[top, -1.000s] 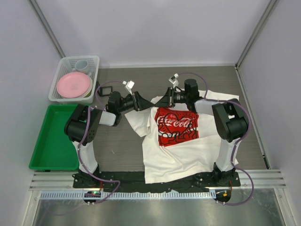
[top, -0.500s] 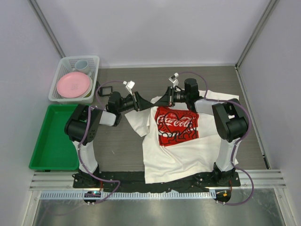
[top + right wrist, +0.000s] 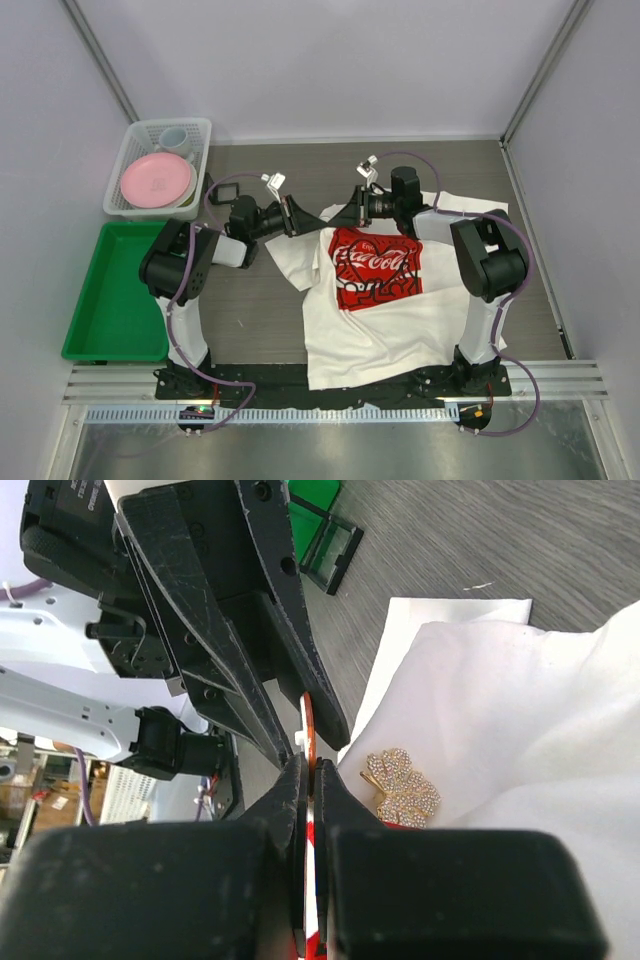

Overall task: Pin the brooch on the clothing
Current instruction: Pass from the right arm to the left

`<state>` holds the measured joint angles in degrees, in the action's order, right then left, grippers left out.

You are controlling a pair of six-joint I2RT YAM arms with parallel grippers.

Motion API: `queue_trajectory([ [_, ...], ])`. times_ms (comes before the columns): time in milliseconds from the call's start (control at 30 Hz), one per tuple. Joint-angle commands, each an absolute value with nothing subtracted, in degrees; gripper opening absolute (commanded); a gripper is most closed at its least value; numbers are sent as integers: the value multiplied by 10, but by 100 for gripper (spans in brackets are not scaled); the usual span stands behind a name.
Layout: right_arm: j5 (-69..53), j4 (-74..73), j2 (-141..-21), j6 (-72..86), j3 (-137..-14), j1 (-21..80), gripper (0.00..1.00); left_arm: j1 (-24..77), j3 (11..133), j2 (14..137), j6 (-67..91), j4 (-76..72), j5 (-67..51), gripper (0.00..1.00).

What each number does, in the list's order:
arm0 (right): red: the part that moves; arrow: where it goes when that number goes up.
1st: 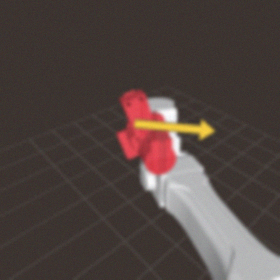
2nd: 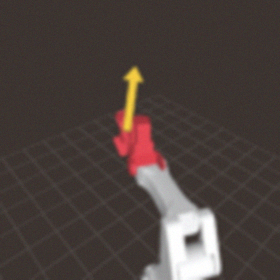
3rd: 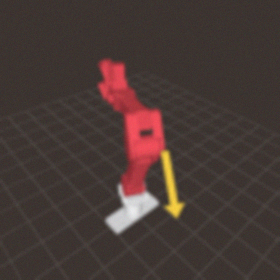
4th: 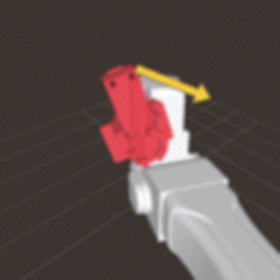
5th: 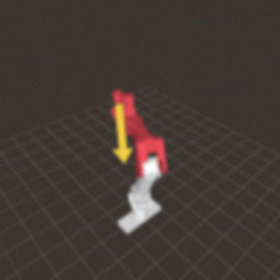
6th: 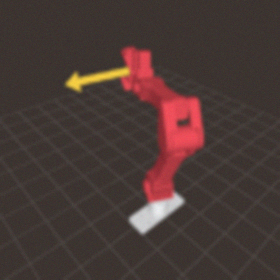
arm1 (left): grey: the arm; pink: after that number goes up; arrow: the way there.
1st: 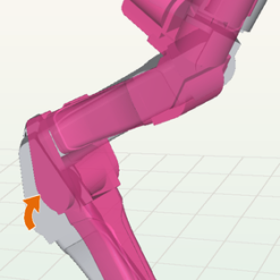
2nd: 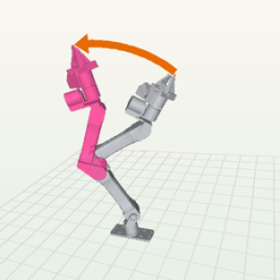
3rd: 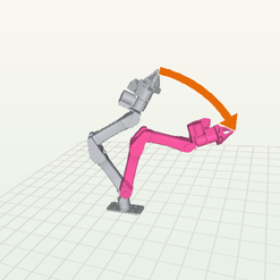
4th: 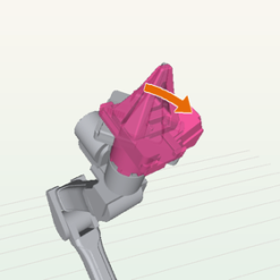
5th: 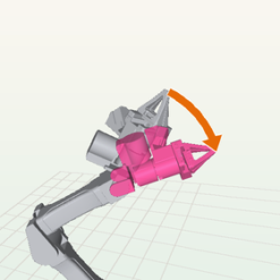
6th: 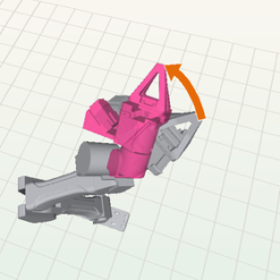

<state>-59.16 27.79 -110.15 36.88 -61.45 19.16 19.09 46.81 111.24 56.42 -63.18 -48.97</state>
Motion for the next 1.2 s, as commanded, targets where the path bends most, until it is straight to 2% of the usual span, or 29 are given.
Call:
queue_trajectory([
  [0, -623, 262, -1056, 295, -645, 209, 1, 186, 484, 1115, 562, -676, -497, 29],
  [200, -649, 157, -1032, 139, -676, 227, 1, 192, 479, 1118, 561, -683, -515, 25],
  [300, -657, 71, -1022, 38, -698, 232, 1, 193, 478, 1120, 555, -684, -518, 19],
  [433, -678, -25, -1019, -68, -734, 241, 1, 195, 482, 1122, 552, -682, -519, 18],
  [500, -679, -91, -1020, -113, -748, 248, 1, 197, 484, 1121, 548, -683, -520, 13],
  [533, -679, -106, -1020, -135, -758, 247, 1, 198, 484, 1121, 548, -682, -521, 5],
  [600, -680, -120, -1021, -139, -762, 246, 1, 199, 480, 1120, 545, -682, -520, 0],
  [867, -681, -141, -1025, -142, -776, 229, 4, 199, 475, 1111, 529, -689, -549, 0],
  [900, -682, -143, -1025, -142, -781, 229, 7, 199, 476, 1111, 529, -689, -551, 0],
  [933, -683, -148, -1026, -143, -784, 229, 17, 199, 477, 1111, 528, -691, -552, 0],
  [967, -684, -155, -1028, -144, -787, 229, 20, 199, 481, 1113, 530, -691, -553, 0],
  [1033, -684, -161, -1030, -149, -791, 229, 21, 199, 481, 1114, 530, -692, -554, 0],
  [1167, -686, -168, -1029, -156, -794, 229, 15, 199, 483, 1114, 533, -693, -557, 0],
])
